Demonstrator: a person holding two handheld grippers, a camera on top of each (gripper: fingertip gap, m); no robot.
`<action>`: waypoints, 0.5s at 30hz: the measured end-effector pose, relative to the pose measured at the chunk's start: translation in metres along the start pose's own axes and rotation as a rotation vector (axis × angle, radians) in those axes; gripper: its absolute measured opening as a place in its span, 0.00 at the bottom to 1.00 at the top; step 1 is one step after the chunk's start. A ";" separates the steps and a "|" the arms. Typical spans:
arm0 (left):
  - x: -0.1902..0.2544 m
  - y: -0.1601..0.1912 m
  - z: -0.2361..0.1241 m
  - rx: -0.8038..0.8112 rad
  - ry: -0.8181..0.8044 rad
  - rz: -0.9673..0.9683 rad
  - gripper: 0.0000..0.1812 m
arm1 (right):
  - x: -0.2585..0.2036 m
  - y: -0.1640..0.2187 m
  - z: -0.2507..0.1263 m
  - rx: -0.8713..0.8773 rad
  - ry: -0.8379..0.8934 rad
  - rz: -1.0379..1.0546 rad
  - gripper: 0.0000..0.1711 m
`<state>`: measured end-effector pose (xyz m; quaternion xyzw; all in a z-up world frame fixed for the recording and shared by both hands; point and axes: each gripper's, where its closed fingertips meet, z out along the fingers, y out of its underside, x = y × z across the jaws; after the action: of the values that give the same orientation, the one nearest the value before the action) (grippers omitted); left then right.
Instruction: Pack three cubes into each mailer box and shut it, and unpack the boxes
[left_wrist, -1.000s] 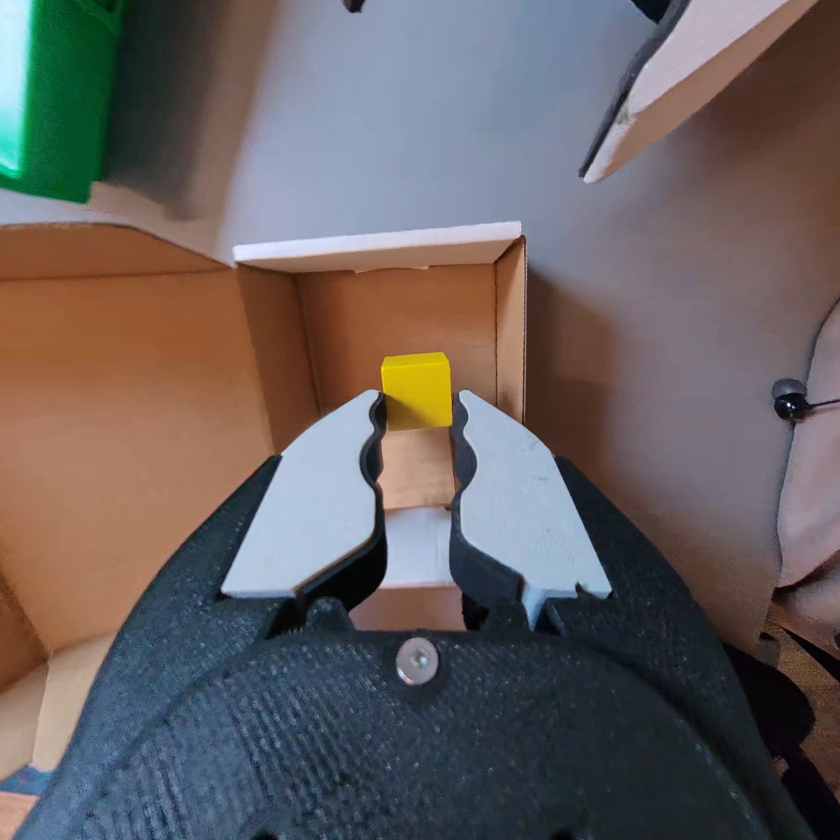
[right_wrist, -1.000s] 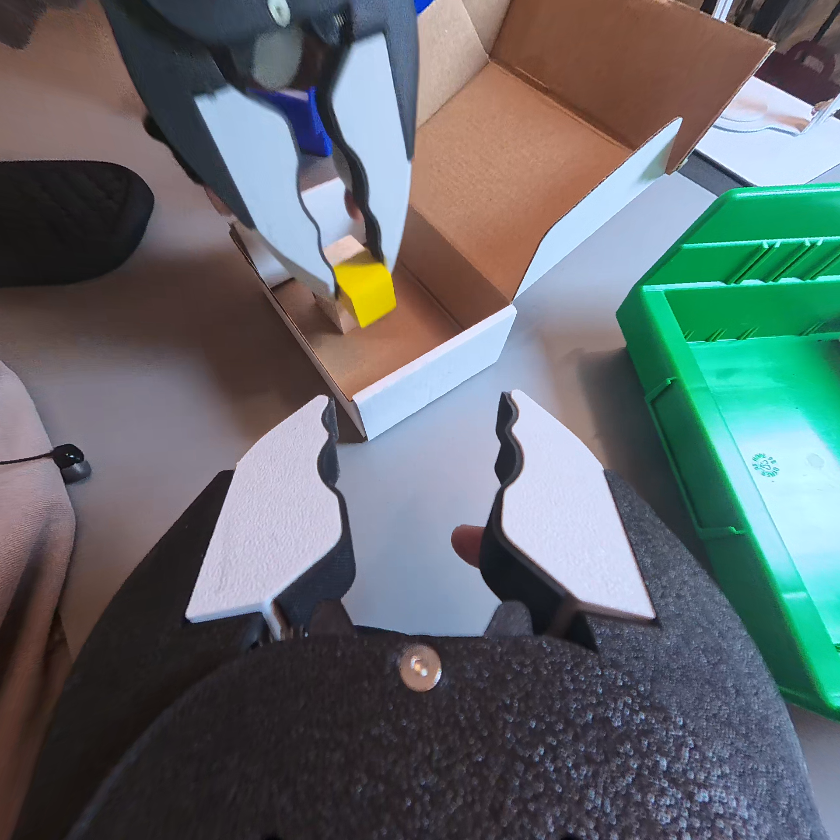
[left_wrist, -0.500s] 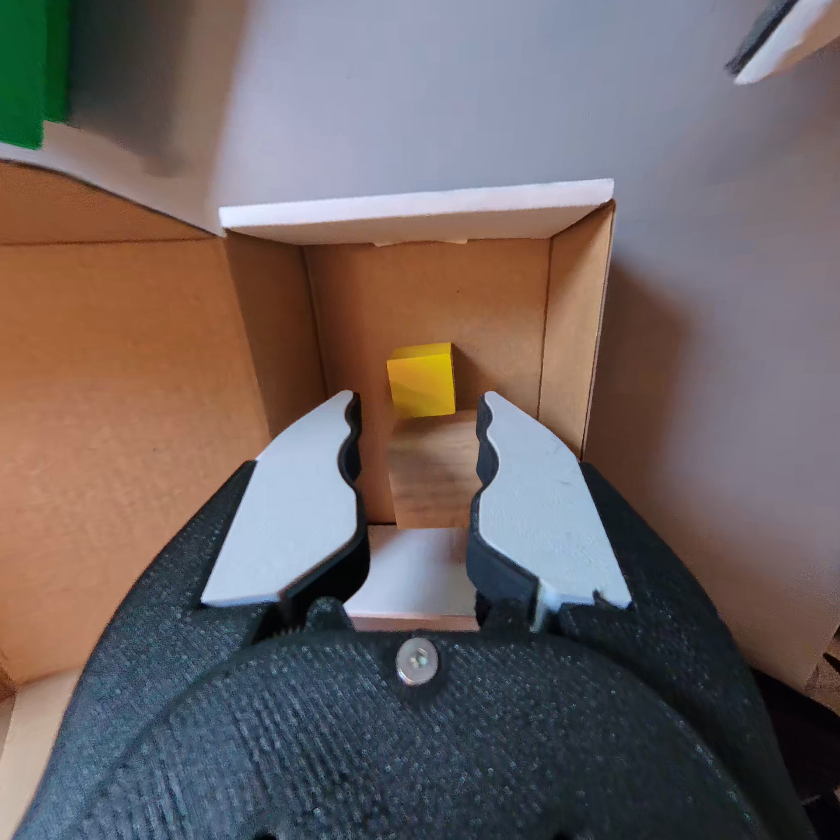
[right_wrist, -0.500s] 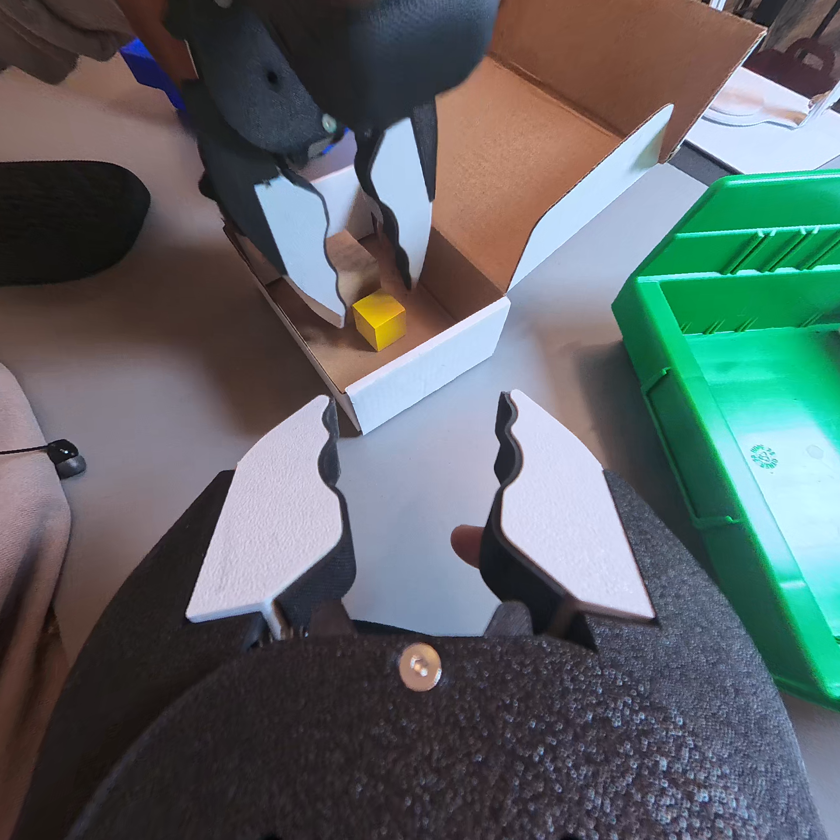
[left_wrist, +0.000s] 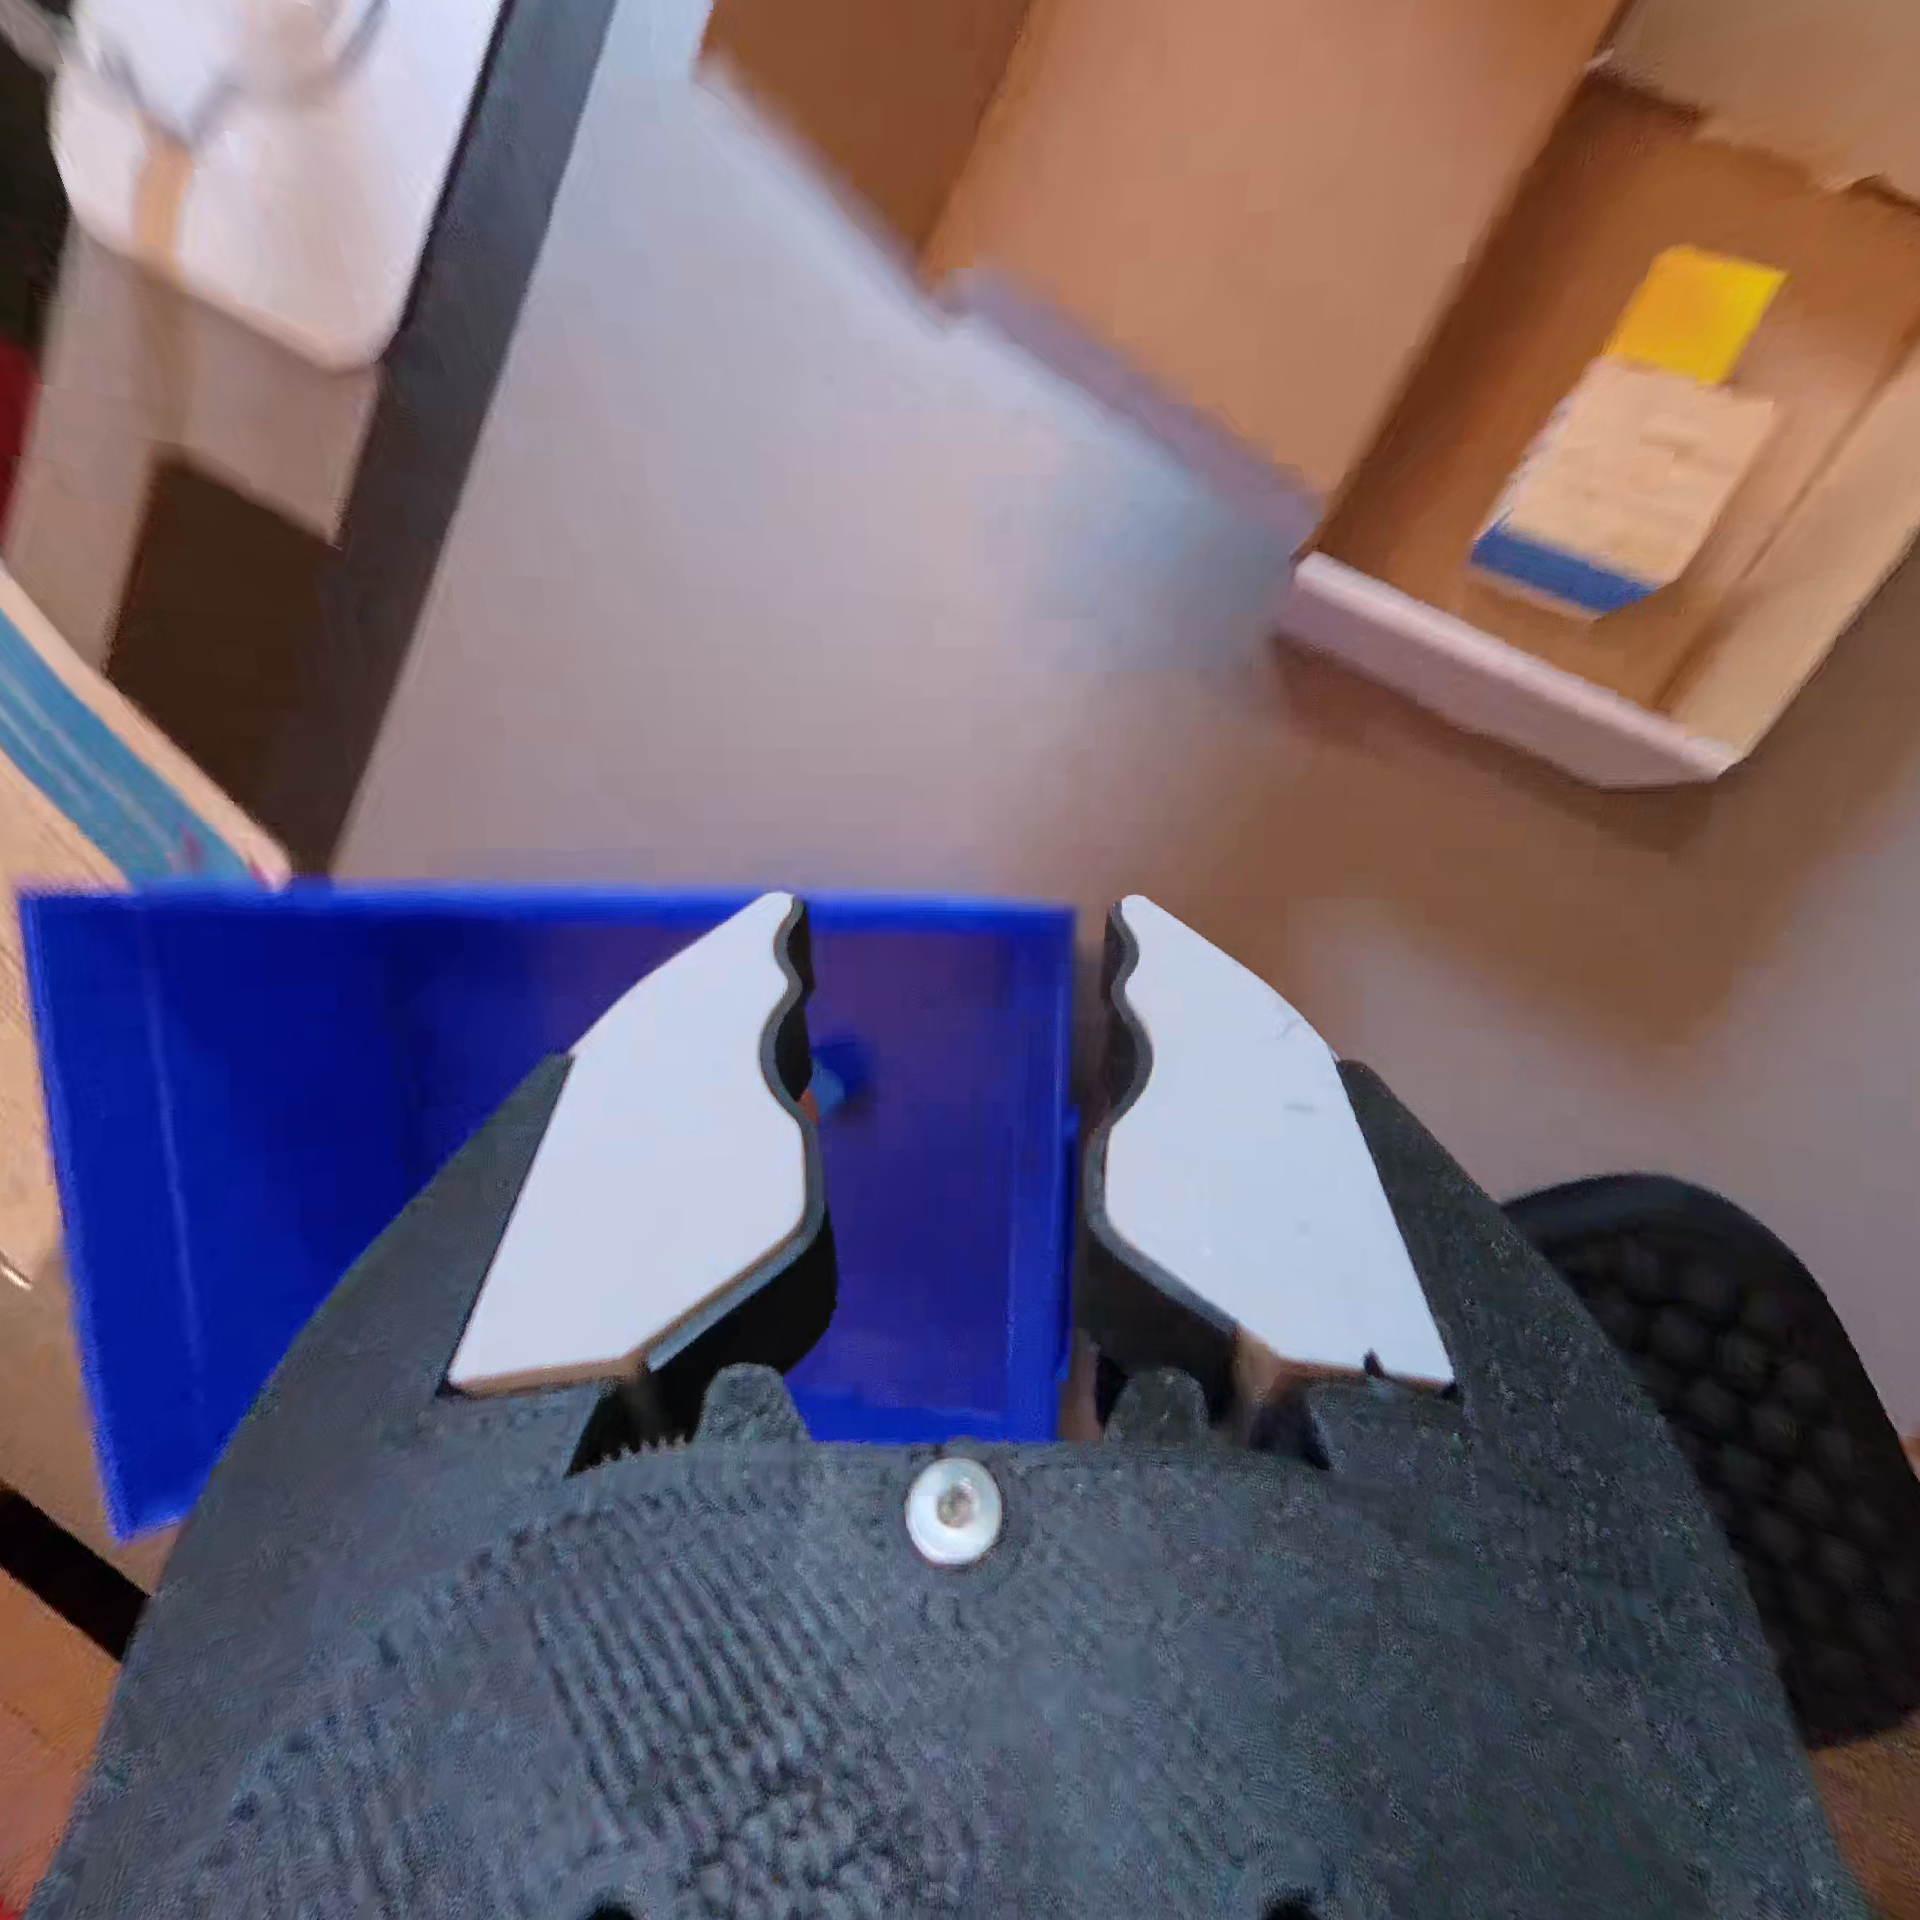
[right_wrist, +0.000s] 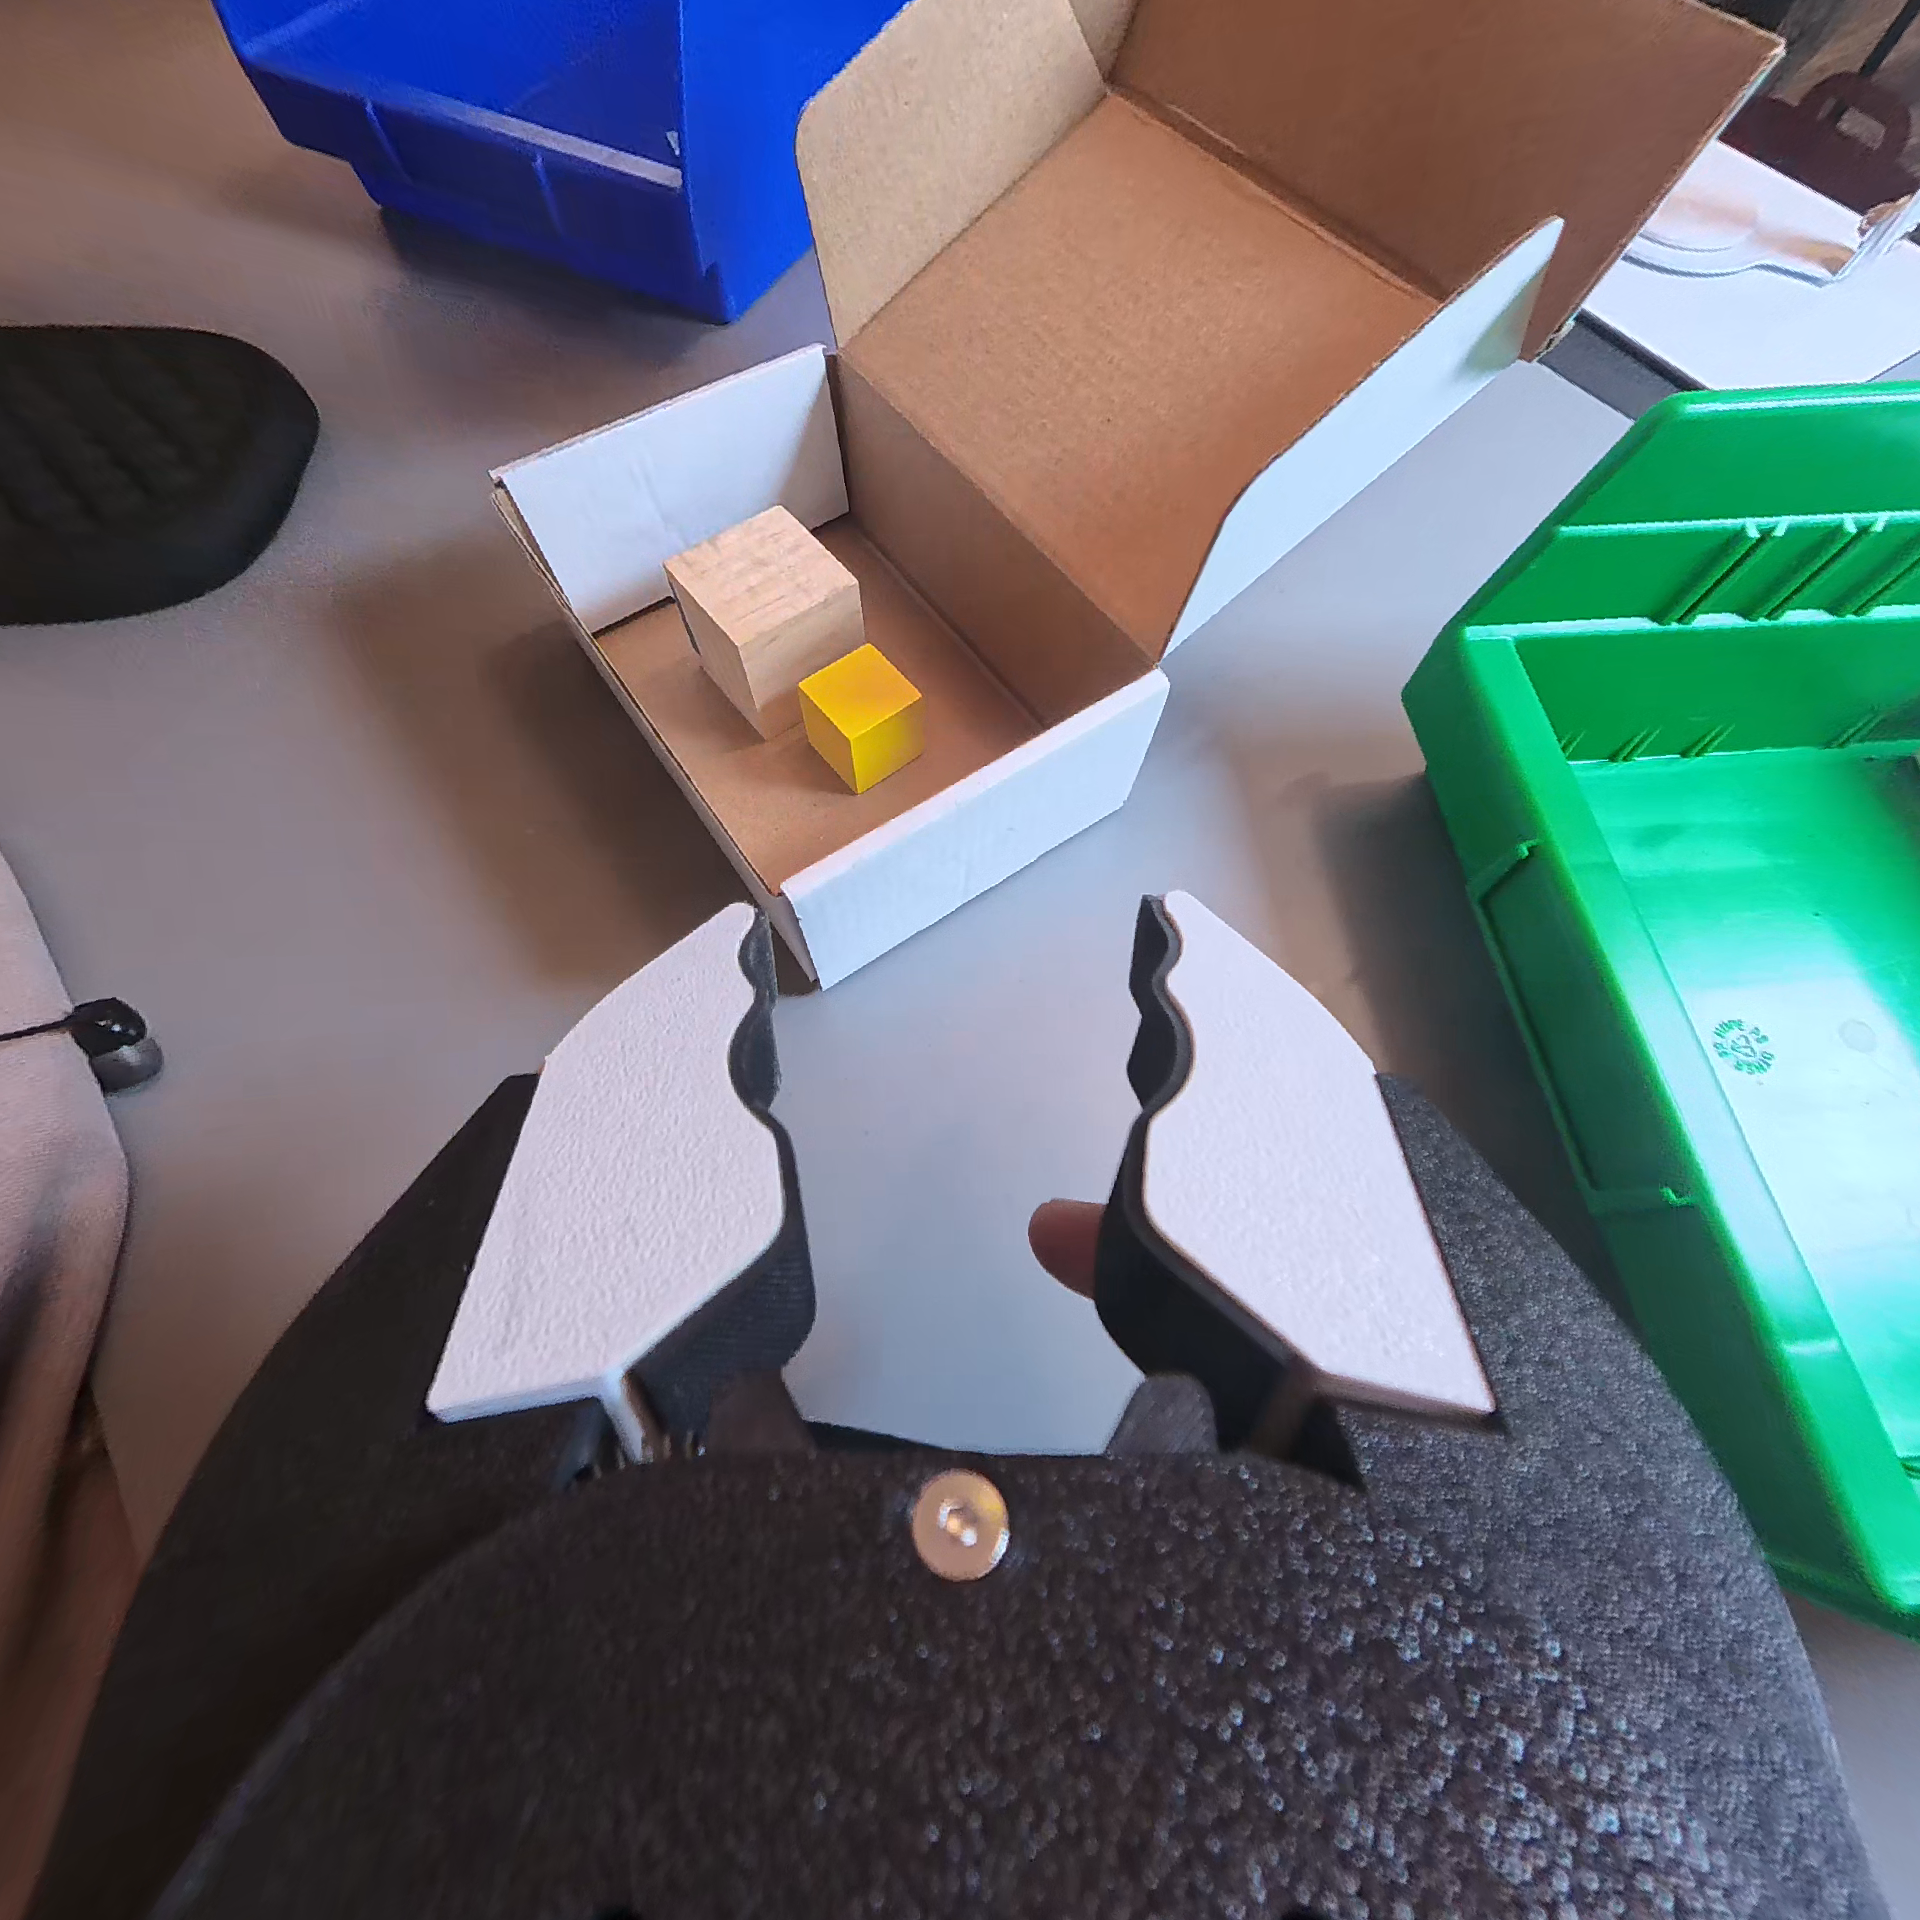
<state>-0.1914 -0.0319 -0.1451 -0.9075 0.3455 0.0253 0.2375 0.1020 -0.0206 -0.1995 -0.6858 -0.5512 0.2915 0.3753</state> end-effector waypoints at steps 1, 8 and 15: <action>-0.011 0.018 0.001 -0.034 0.009 -0.072 0.31 | 0.000 0.000 0.001 -0.003 0.000 -0.002 0.38; -0.040 0.097 0.049 -0.168 0.028 -0.413 0.28 | -0.002 0.001 0.004 -0.019 0.002 -0.010 0.38; -0.050 0.118 0.083 -0.278 -0.039 -0.383 0.13 | 0.000 0.001 0.002 -0.012 0.013 -0.007 0.37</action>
<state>-0.2953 -0.0398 -0.2571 -0.9798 0.1555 0.0449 0.1173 0.1012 -0.0202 -0.2015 -0.6881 -0.5527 0.2824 0.3757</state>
